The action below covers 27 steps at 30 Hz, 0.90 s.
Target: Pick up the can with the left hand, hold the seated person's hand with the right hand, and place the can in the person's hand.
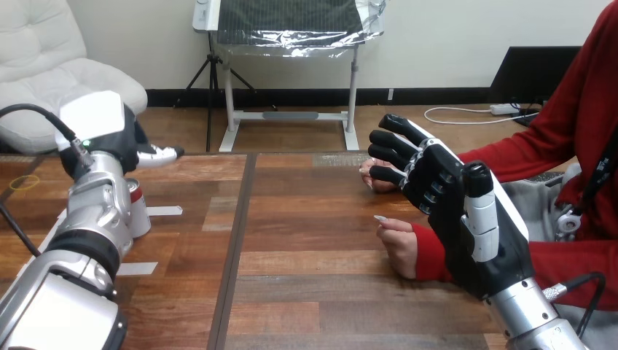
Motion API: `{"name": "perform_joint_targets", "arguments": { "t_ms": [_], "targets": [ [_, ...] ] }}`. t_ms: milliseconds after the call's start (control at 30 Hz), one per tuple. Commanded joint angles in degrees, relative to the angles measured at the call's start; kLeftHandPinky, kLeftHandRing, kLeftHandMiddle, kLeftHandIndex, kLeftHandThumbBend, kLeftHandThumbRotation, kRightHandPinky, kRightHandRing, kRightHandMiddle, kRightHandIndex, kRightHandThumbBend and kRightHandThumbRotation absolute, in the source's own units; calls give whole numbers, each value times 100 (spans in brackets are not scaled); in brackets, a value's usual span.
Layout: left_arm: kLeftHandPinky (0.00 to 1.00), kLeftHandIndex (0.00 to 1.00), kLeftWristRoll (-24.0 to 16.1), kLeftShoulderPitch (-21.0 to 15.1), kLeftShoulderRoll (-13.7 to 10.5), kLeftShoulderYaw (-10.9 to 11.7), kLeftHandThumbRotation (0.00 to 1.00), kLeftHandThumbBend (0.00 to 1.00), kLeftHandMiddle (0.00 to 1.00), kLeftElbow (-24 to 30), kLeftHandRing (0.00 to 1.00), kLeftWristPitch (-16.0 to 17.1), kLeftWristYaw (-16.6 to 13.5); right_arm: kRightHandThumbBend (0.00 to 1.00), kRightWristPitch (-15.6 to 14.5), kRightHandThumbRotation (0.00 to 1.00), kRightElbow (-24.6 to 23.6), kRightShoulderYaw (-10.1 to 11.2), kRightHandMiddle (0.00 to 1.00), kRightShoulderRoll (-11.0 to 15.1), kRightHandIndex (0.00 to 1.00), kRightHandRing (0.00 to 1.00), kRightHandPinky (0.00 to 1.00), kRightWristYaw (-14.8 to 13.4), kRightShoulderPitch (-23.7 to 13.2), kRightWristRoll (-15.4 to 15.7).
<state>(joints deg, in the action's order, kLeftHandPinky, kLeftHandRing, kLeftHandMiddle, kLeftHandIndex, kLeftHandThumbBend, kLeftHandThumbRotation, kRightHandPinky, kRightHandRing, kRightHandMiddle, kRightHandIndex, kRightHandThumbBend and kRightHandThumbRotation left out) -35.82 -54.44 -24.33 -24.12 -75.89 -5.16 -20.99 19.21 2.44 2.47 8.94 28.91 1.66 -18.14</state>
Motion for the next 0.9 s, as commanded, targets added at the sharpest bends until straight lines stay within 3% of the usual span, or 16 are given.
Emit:
{"name": "perform_joint_targets", "arguments": {
  "t_ms": [0,200,433,867],
  "targets": [
    [64,80,53,-136,-99,92,52,76,79,222,74,200,-265,85,38,100,-89,66,86,-7,87,87,83,-52,-336,-22],
    [74,85,124,-116,-114,187,51,78,85,223,82,349,-417,84,40,100,-74,65,86,1,87,87,83,-28,-340,-47],
    [79,86,121,-147,-119,167,49,81,86,195,84,287,-436,84,44,100,-63,67,87,5,88,88,84,-28,-351,-39],
    [87,85,26,-209,-125,59,60,87,87,117,86,-59,-54,85,-12,100,-111,58,87,-1,88,88,84,-73,-335,-25]
  ]
}}
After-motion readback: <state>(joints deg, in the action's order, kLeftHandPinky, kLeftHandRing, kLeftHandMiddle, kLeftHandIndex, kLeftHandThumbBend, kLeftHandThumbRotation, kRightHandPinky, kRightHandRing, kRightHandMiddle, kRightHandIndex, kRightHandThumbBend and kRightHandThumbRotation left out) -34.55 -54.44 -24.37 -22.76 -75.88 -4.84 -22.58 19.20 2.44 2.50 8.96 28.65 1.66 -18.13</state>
